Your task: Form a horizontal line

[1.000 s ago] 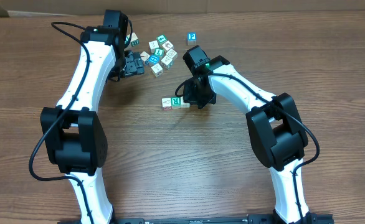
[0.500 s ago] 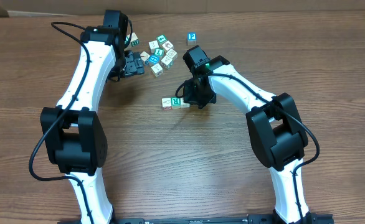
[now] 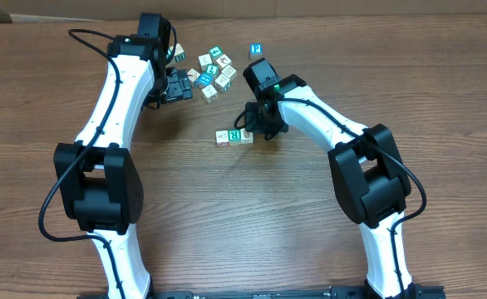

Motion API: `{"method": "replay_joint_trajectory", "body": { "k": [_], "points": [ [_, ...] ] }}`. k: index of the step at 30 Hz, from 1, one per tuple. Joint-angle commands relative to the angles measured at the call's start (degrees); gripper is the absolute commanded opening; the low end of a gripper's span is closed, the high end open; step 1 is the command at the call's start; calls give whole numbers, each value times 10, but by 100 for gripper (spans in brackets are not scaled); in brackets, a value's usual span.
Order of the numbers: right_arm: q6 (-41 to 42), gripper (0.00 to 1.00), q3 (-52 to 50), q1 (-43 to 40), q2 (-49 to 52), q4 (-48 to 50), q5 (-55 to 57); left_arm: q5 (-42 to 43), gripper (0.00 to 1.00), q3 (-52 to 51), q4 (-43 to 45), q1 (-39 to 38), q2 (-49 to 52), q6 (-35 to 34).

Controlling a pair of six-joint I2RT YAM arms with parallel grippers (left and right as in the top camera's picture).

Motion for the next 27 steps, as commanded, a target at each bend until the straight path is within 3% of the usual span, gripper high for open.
{"method": "replay_joint_trajectory", "body": {
  "k": [1, 27],
  "points": [
    [-4, 5, -3, 3, 1, 11, 7, -5, 99, 8, 0, 2, -12, 0],
    [-4, 4, -3, 6, 1, 12, -17, -5, 100, 8, 0, 2, -11, 0]
  ]
}}
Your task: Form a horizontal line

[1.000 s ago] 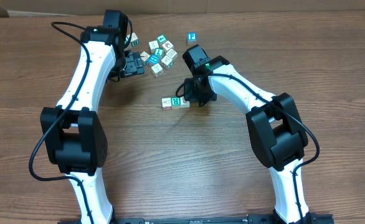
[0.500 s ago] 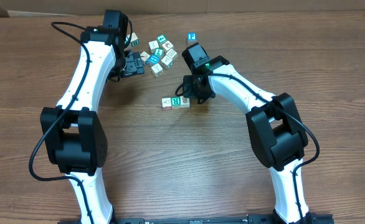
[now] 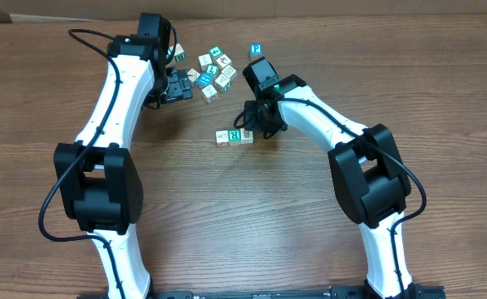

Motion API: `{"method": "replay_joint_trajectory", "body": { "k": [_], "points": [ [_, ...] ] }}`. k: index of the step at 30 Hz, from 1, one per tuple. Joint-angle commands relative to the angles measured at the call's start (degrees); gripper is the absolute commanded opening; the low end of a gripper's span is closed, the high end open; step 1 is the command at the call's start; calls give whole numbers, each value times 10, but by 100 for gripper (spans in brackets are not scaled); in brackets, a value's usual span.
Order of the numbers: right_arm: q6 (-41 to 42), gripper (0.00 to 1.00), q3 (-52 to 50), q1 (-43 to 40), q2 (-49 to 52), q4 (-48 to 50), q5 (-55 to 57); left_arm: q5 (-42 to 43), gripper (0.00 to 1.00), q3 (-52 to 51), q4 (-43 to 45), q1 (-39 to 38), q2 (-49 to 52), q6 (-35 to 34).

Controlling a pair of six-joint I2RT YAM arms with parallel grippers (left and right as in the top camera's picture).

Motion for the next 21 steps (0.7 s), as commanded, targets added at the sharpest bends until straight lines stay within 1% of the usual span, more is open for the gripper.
{"method": "replay_joint_trajectory", "body": {
  "k": [1, 16, 21],
  "points": [
    [-5, 4, -3, 5, 1, 3, -10, -5, 100, 8, 0, 2, -12, 0],
    [-5, 4, -3, 5, 1, 2, -7, -5, 100, 8, 0, 2, -11, 0],
    [-4, 4, -3, 1, 1, -5, 31, -5, 100, 8, 0, 2, -11, 0]
  ]
}}
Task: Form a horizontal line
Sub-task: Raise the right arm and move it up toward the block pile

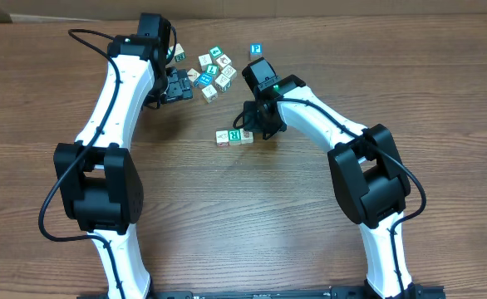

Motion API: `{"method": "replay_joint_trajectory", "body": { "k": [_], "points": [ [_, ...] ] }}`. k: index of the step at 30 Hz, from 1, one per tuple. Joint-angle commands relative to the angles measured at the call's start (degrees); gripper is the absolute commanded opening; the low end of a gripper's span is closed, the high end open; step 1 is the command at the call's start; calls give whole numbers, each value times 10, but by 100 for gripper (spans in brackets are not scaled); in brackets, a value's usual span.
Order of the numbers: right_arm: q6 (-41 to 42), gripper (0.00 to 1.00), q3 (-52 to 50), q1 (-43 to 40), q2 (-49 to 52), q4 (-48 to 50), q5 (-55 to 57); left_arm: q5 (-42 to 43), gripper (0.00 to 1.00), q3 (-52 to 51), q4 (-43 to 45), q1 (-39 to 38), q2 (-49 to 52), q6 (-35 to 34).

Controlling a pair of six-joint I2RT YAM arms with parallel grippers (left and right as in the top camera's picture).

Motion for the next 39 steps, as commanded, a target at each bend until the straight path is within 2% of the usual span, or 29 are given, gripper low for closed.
{"method": "replay_joint_trajectory", "body": {
  "k": [1, 10, 34, 39],
  "points": [
    [-4, 4, -3, -3, 1, -3, 27, -5, 100, 8, 0, 2, -11, 0],
    [31, 4, -3, -25, 1, -13, 29, -5, 100, 8, 0, 2, -11, 0],
    [31, 10, -3, -31, 1, -18, 29, -5, 99, 8, 0, 2, -12, 0],
    [31, 14, -3, -31, 1, -20, 29, -5, 100, 8, 0, 2, -12, 0]
  ]
}}
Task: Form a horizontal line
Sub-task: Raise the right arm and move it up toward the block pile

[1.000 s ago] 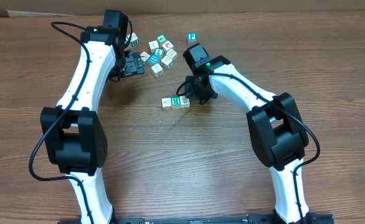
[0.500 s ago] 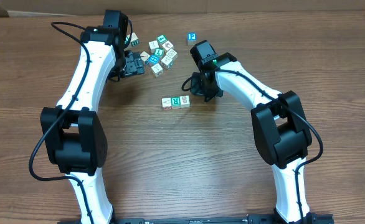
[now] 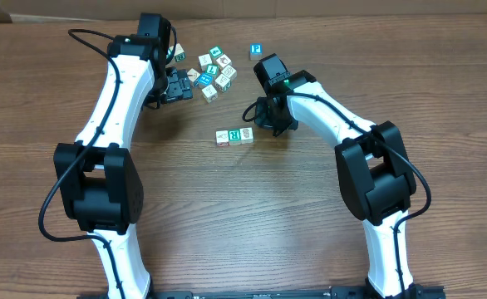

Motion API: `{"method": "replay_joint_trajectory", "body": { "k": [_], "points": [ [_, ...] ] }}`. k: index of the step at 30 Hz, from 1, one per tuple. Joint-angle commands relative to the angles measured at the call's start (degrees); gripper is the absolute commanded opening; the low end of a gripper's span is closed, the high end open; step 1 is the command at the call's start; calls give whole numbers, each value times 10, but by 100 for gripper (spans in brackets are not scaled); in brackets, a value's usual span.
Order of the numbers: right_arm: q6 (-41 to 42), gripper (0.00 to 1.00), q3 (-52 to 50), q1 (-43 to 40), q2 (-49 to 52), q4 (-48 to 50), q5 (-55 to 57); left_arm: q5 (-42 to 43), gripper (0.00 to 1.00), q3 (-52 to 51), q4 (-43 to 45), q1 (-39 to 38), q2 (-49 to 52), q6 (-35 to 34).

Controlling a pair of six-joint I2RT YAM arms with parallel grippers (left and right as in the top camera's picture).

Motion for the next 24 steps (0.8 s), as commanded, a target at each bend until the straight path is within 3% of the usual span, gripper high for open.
{"method": "replay_joint_trajectory", "body": {
  "k": [1, 6, 12, 20, 24],
  "points": [
    [2, 17, -3, -1, 1, 0, 4, -5, 100, 8, 0, 2, -12, 0],
    [2, 24, -3, -1, 1, 0, 3, -5, 100, 8, 0, 2, -11, 0],
    [-3, 21, 10, -4, 0, -2, 3, -5, 100, 8, 0, 2, -12, 0],
    [-82, 21, 268, -30, 0, -146, 4, -5, 100, 8, 0, 2, -11, 0],
    [-89, 28, 379, -29, 0, -146, 4, -5, 100, 8, 0, 2, -12, 0]
  ]
}}
